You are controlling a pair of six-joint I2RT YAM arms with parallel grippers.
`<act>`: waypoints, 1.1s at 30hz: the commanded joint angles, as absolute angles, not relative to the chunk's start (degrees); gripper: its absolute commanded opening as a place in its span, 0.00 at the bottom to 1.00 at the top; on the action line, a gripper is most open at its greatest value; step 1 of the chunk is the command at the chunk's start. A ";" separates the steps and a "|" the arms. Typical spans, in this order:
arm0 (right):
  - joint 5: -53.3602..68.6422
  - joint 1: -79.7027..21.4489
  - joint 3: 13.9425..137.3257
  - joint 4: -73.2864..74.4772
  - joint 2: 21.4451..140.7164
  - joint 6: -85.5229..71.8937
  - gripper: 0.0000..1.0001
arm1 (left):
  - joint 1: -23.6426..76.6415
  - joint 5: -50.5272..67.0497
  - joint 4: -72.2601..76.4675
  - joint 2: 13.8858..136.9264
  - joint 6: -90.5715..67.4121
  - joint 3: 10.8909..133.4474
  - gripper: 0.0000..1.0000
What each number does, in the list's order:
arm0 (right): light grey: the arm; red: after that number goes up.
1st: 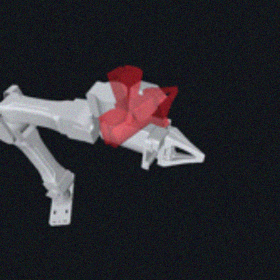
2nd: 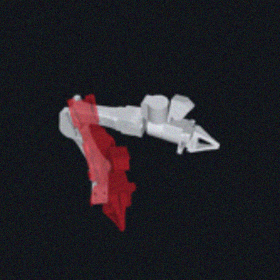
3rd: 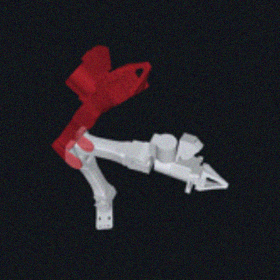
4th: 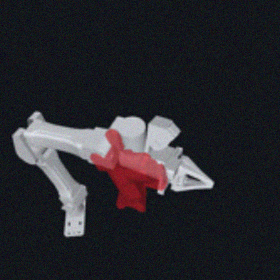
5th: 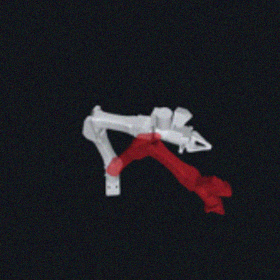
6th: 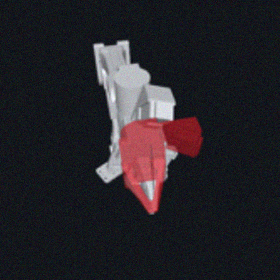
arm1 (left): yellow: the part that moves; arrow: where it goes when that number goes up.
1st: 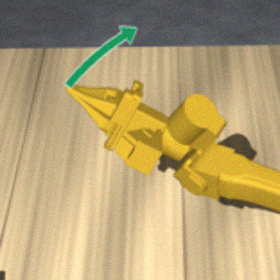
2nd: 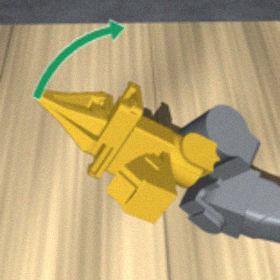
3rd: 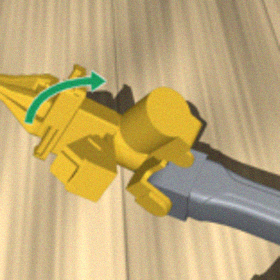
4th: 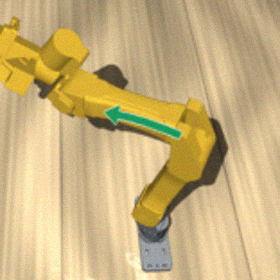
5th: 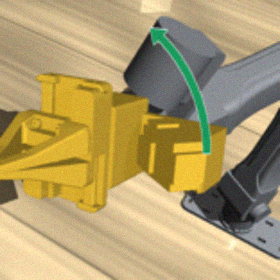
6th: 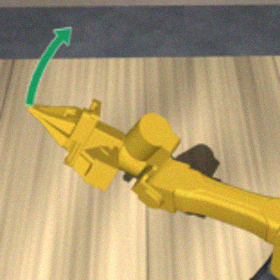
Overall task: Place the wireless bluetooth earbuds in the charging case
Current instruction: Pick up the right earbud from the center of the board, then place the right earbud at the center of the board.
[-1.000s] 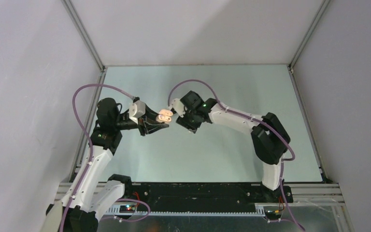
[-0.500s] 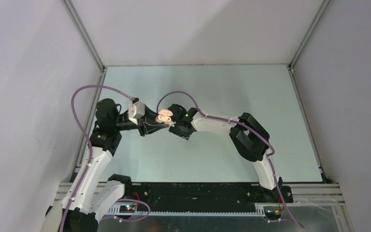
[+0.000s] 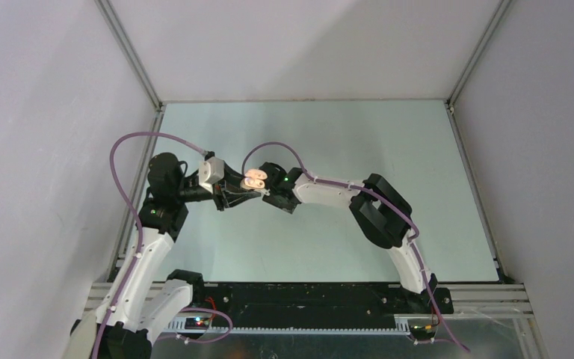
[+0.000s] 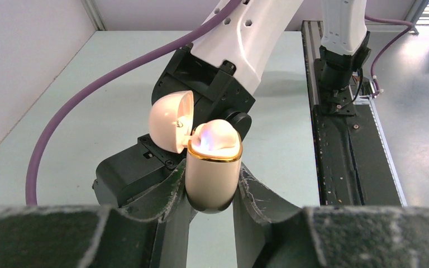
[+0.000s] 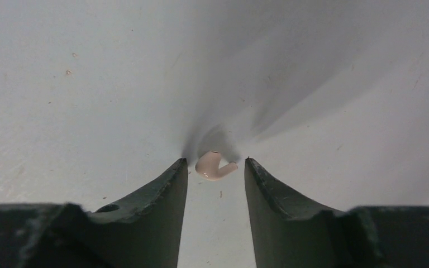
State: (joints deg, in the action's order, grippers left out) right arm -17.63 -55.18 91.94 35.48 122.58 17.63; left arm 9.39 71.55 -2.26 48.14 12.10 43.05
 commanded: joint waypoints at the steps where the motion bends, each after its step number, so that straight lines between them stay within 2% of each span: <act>1: -18.43 -55.48 93.69 35.58 124.36 17.23 0.43 | 9.68 71.28 -1.76 47.27 13.10 43.16 0.11; 8: -18.12 -55.37 93.67 35.79 123.53 17.66 0.23 | 9.65 71.04 -1.74 47.11 13.10 43.23 0.11; 14: -15.65 -53.33 93.98 36.16 119.02 16.24 0.21 | 9.60 71.10 -1.76 47.34 13.10 43.24 0.11; 19: -7.53 -48.55 95.55 38.74 114.13 11.06 0.21 | 9.59 71.05 -1.68 47.46 13.11 43.23 0.11; 21: -2.38 -44.13 95.40 39.07 112.07 8.90 0.22 | 9.63 71.01 -1.67 47.57 13.06 43.24 0.11; 29: 34.36 -28.57 88.86 35.02 102.35 3.45 0.22 | 9.67 71.28 -0.91 48.41 12.51 43.06 0.11; 33: 44.44 -23.85 86.17 32.44 97.65 2.75 0.23 | 9.98 71.30 -0.35 49.44 11.48 42.95 0.11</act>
State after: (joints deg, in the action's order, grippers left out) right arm 26.39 -25.91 88.31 35.59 103.46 5.21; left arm 9.50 71.13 -2.11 48.75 12.01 43.05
